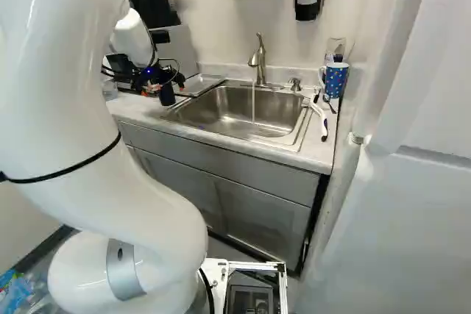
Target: Rinse the cup and place it in the tray
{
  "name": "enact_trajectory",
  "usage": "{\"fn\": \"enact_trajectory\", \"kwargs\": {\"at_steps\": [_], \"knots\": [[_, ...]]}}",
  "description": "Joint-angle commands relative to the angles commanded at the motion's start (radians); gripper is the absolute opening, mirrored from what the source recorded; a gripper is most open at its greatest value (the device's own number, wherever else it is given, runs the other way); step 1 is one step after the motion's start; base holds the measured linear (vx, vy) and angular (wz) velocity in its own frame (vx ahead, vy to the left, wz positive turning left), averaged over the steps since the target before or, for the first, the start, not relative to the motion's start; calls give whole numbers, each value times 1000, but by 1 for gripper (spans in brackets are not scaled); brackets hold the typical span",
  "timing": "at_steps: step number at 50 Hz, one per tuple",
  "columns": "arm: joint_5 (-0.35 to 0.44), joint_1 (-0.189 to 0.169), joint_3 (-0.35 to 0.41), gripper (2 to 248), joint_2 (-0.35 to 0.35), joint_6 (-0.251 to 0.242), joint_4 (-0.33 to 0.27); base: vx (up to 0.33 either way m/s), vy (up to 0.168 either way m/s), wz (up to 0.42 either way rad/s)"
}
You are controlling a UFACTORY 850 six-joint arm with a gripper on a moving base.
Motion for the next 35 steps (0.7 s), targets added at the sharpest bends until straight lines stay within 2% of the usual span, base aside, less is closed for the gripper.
{"fn": "enact_trajectory", "kwargs": {"at_steps": [22, 35], "knots": [[177, 1, 8, 247, -42, 0, 26, 0, 0, 0], [286, 8, 46, 247, -35, 0, 42, 0, 0, 0]]}}
